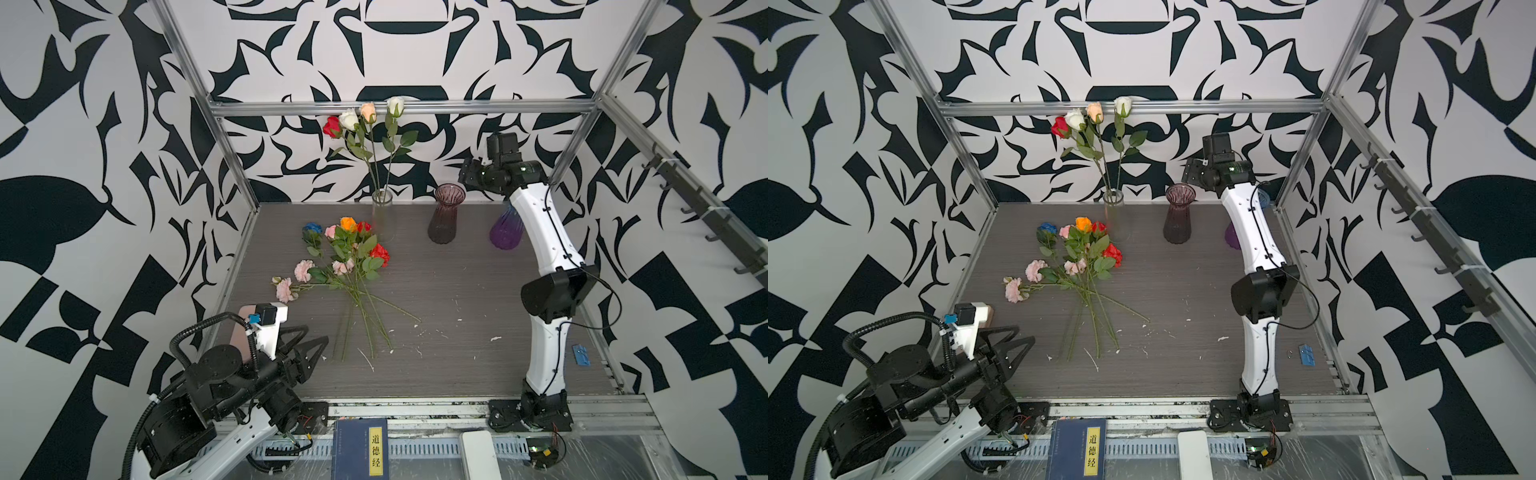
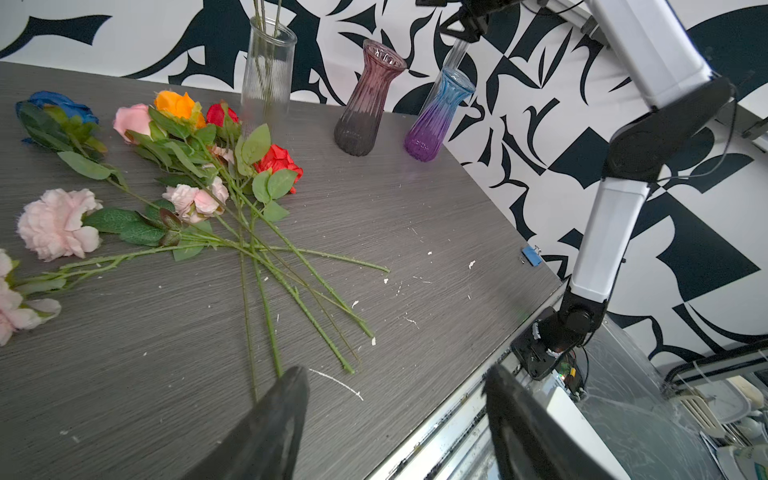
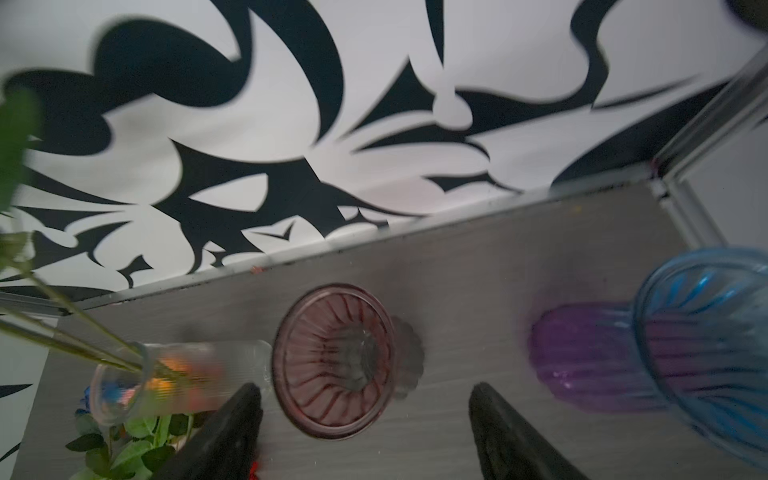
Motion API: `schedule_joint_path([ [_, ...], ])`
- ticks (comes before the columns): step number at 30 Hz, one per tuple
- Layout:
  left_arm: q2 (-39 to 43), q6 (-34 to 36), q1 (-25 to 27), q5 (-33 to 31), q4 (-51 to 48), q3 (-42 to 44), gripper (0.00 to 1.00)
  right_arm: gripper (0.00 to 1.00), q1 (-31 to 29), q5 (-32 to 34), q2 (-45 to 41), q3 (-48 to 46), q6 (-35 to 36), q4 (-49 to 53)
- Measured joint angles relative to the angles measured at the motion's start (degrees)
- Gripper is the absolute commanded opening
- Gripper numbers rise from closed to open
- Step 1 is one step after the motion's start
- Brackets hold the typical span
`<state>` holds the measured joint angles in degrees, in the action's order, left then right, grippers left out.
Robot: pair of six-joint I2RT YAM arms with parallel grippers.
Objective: Arrange the flowers into the vase
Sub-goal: 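Release the clear vase and grasp the dark purple vase rim with the right gripper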
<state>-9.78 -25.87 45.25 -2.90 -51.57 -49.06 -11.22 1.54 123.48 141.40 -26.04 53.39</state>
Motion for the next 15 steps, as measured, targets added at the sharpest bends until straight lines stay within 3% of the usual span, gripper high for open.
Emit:
schedule_joint_path([
  [4,0.0,0.1,0.0,0.8,0.1,0.0,0.72,0.78,2.3,-4.6,4.0,0.2,-4.1,4.5],
  [7,0.0,0.2,0.0,1.0,0.2,0.0,0.72,0.69,2.9,-6.8,5.0,0.1,-6.1,5.6],
  [15,0.0,0.2,0.0,1.4,0.1,0.4,0.72,0.53,2.8,-8.9,5.0,-0.9,-9.3,4.6],
])
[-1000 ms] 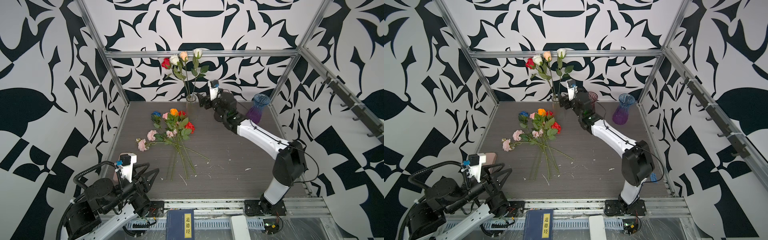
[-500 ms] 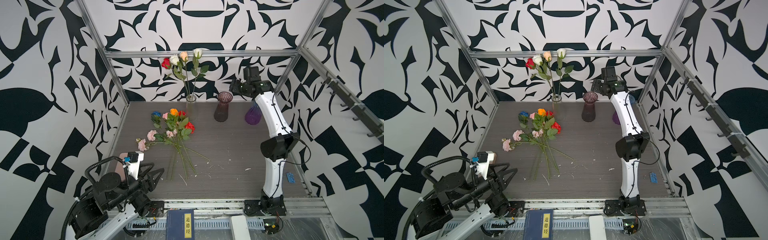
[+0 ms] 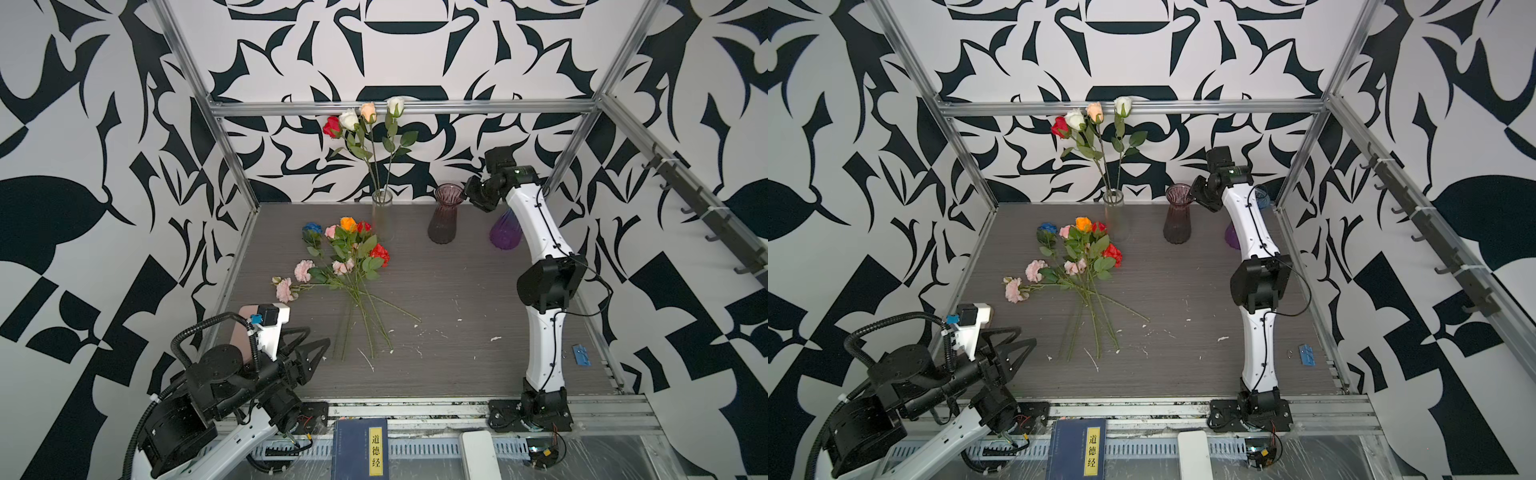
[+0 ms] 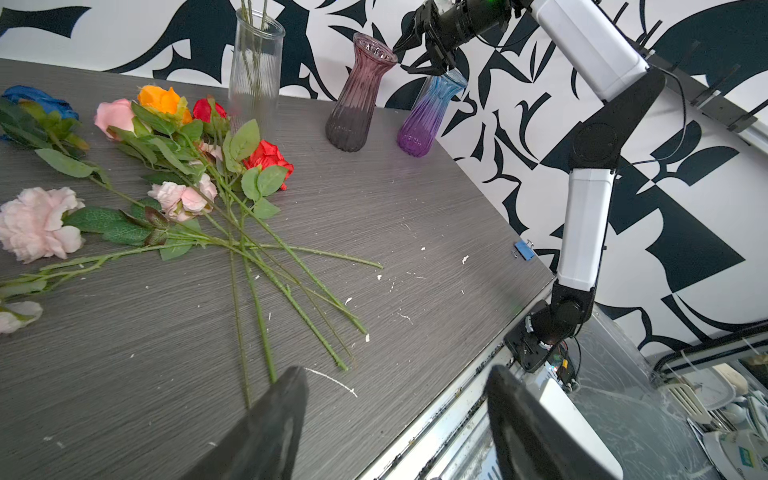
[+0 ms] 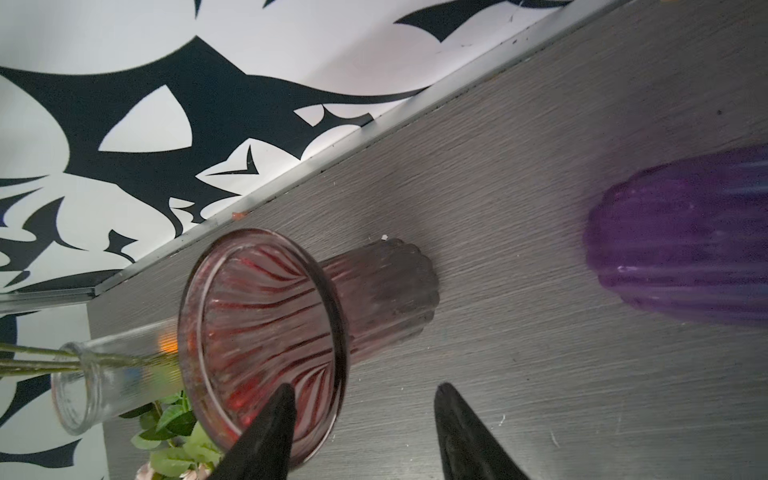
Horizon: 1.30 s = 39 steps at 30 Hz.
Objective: Arrange the flowers into the vase
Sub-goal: 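Release the clear vase and grasp the dark purple vase rim with the right gripper, then slide the dark purple vase nearer the robot beside the flower bunch, right gripper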
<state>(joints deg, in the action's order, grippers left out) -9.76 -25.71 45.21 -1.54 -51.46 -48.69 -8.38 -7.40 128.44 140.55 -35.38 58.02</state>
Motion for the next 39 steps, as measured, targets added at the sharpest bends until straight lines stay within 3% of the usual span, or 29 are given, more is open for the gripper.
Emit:
schedule_joint_path([
  [8,0.0,0.0,0.0,0.0,0.0,0.0,0.72,0.34,0.0,-0.9,0.9,-0.4,-2.2,-0.8],
  [21,0.0,0.0,0.0,0.1,0.0,0.0,0.72,0.31,-0.7,-1.6,1.1,-2.2,-3.5,-3.2],
  [33,0.0,0.0,0.0,0.1,0.0,0.0,0.72,0.00,-0.8,-3.2,0.9,-3.0,-4.6,-4.3],
  [39,0.0,0.0,0.0,0.1,0.0,0.0,0.72,0.00,-1.1,-1.7,-2.4,-7.7,-4.5,-5.6],
])
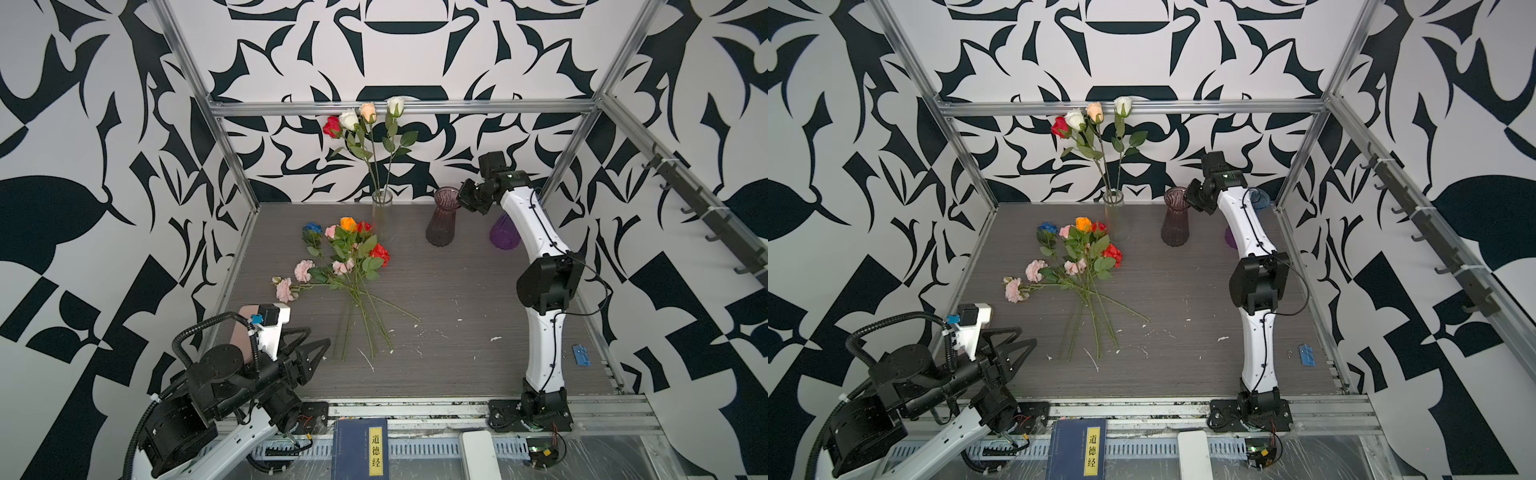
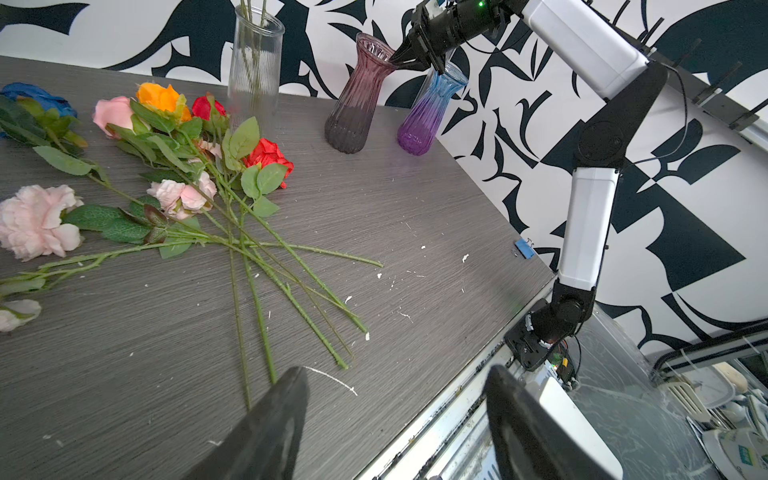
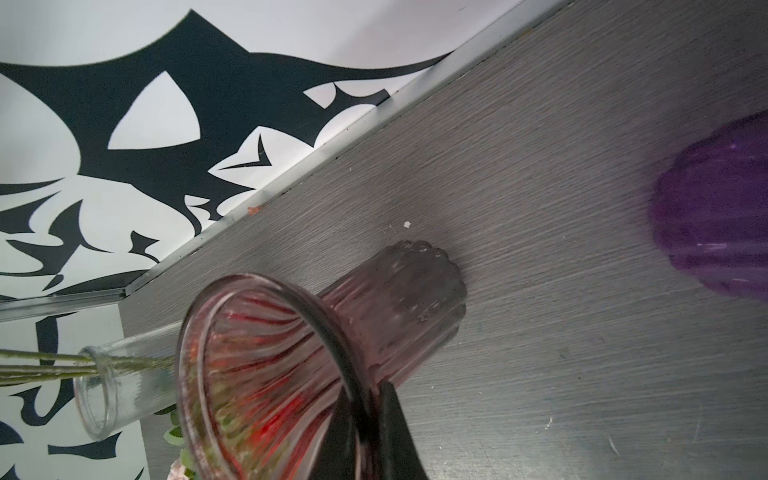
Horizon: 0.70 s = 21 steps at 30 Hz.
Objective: Arrange the flowers into the vase
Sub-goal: 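Slide the dark purple vase nearer the robot beside the flower bunch, right gripper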
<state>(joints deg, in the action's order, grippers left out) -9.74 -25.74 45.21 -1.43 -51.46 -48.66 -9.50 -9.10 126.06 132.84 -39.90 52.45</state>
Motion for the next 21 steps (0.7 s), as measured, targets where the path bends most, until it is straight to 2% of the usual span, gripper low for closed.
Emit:
schedule_joint_path([
  [10,0.3,0.0,-1.0,0.1,0.0,0.0,0.72,0.00,-3.9,5.8,-18.6,-20.0,2.3,5.9],
  [17,0.3,0.0,-1.9,0.8,0.1,0.0,0.72,0.00,-13.9,7.1,-36.9,-38.5,2.6,6.2],
  [21,0.3,0.0,-1.9,1.2,0.1,0.0,0.72,0.00,-19.8,6.9,-43.3,-46.2,0.8,6.3],
])
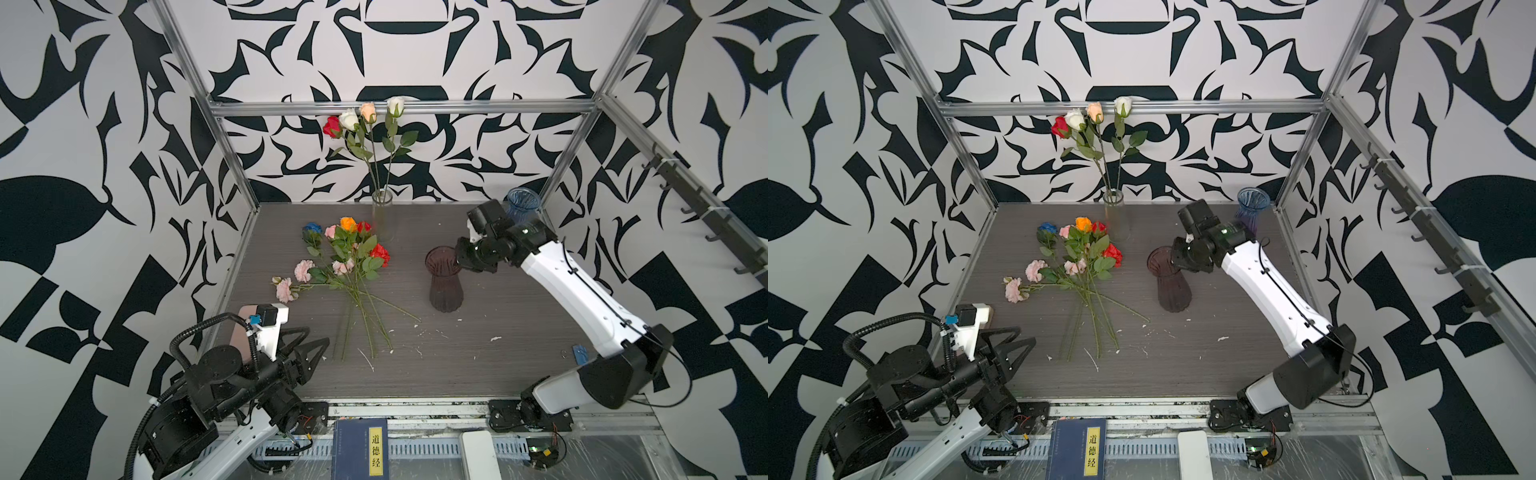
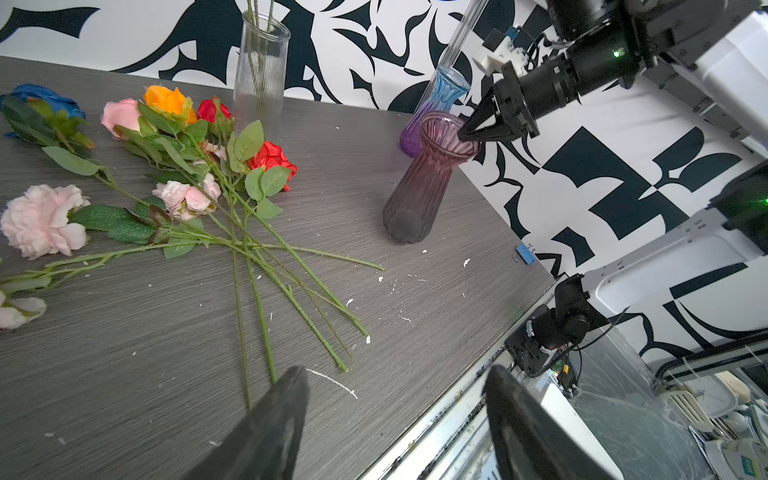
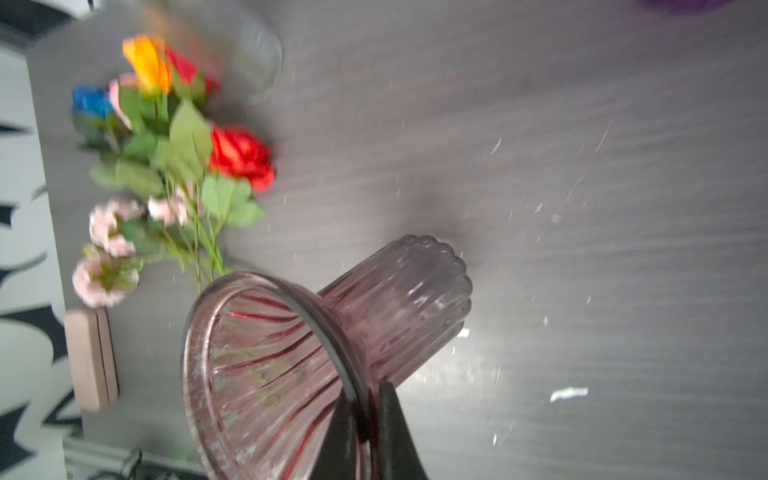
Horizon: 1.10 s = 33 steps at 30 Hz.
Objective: Arrange the flowers into the vase
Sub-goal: 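Slide the dark purple vase nearer the robot beside the flower bunch, right gripper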
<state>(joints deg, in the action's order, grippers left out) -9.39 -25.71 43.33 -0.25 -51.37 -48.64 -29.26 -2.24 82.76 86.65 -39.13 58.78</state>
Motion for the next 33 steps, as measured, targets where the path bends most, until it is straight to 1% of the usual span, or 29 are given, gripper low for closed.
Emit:
schedule_joint_path([
  [4,-0.1,0.0,-0.1,0.3,0.1,0.0,0.71,0.00,-5.1,1.3,-3.2,-5.1,-2.6,-0.6],
  [7,-0.3,0.0,-0.2,0.5,0.1,0.0,0.72,0.00,-7.1,1.5,-4.9,-7.2,-3.8,-2.0],
  [16,-0.6,0.1,-0.3,0.7,0.1,0.0,0.72,0.00,-7.3,1.8,-6.5,-10.3,-6.1,-5.9],
  [24,-0.6,0.1,-0.3,0.7,0.1,0.0,0.72,0.00,-7.6,-0.1,-6.6,-12.8,-8.8,-11.5],
  [33,-0.6,0.2,-0.4,0.7,0.1,0.0,0.72,0.00,-8.5,-2.3,-4.7,-13.3,-9.8,-15.2],
])
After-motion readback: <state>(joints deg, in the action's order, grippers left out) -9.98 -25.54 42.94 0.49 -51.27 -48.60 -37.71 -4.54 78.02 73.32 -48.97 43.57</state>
